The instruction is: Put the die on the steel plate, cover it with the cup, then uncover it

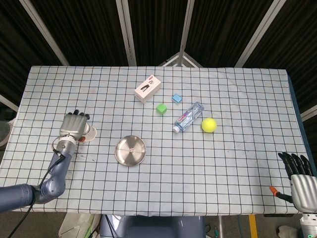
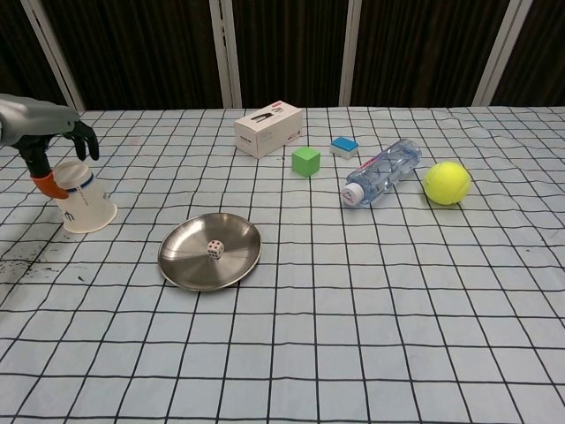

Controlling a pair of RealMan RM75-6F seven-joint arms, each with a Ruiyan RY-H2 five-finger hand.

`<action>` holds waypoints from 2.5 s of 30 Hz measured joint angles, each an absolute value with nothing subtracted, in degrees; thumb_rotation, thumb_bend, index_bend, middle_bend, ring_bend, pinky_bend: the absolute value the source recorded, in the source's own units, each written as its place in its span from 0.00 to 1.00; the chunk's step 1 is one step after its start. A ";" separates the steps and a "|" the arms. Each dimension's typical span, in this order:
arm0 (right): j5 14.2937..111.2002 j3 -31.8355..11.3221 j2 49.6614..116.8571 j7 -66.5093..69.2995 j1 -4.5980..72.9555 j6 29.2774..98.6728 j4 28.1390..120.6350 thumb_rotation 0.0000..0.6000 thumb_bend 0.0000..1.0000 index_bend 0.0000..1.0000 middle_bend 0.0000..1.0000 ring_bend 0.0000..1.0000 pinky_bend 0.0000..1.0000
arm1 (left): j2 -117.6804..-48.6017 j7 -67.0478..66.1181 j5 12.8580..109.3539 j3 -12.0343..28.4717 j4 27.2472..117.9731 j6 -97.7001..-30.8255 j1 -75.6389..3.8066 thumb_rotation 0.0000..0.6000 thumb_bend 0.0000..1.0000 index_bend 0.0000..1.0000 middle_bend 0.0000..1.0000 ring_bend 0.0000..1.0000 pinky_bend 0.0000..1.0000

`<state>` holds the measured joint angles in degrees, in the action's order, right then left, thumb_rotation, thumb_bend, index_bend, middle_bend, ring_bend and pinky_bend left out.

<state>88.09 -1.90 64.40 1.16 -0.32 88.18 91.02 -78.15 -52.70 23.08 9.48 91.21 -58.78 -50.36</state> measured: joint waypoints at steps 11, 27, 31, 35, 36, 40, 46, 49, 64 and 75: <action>88.11 -1.86 64.47 0.83 -0.32 88.17 91.19 1.00 0.13 0.12 0.14 0.10 0.03 | -77.51 -52.07 23.81 7.66 92.39 -59.10 -50.32 1.00 0.38 0.29 0.29 0.15 0.24; 87.96 -1.93 64.51 0.68 -0.36 88.24 91.35 1.00 0.13 0.12 0.14 0.10 0.03 | -77.68 -49.87 24.79 6.40 91.76 -59.66 -50.05 1.00 0.39 0.32 0.36 0.20 0.25; 87.81 -1.95 64.52 0.59 -0.38 88.18 91.39 1.00 0.13 0.12 0.14 0.10 0.03 | -77.69 -49.51 24.77 6.33 91.59 -59.60 -50.04 1.00 0.39 0.35 0.39 0.20 0.25; 87.71 -1.99 64.62 0.46 -0.34 88.08 91.40 1.00 0.13 0.12 0.14 0.10 0.03 | -77.57 -49.22 25.05 6.22 91.56 -59.67 -50.07 1.00 0.40 0.37 0.41 0.20 0.25; 87.72 -2.00 64.61 0.43 -0.32 88.07 91.43 1.00 0.13 0.12 0.14 0.10 0.03 | -77.52 -49.06 25.11 6.23 91.59 -59.70 -50.06 1.00 0.40 0.37 0.41 0.20 0.25; 87.71 -1.95 64.62 0.41 -0.36 88.08 91.47 1.00 0.13 0.12 0.14 0.10 0.03 | -77.29 -48.40 25.39 6.30 91.72 -59.73 -49.99 1.00 0.41 0.38 0.41 0.20 0.25; 87.88 -1.98 64.45 0.51 -0.39 88.28 91.71 1.00 0.13 0.12 0.14 0.10 0.03 | -76.25 -46.70 26.62 6.82 93.29 -59.71 -49.80 1.00 0.41 0.41 0.41 0.20 0.25; 87.91 -2.02 64.36 0.70 -0.43 88.41 91.80 1.00 0.13 0.12 0.14 0.10 0.03 | -74.95 -45.70 27.46 7.61 95.51 -60.03 -49.75 1.00 0.41 0.42 0.41 0.20 0.25; 88.60 -2.17 63.09 2.16 -1.12 90.31 93.03 1.00 0.13 0.12 0.14 0.10 0.03 | -68.41 -49.29 28.11 11.60 116.46 -63.98 -54.26 1.00 0.41 0.43 0.40 0.20 0.25; 88.67 -2.30 62.26 3.93 -1.47 90.88 93.31 1.00 0.13 0.12 0.14 0.10 0.03 | -79.76 -58.50 16.41 11.59 114.47 -69.41 -62.69 1.00 0.41 0.43 0.39 0.20 0.25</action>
<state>88.67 -2.30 62.26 3.93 -1.47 90.88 93.31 -79.76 -58.50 16.41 11.59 114.47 -69.41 -62.69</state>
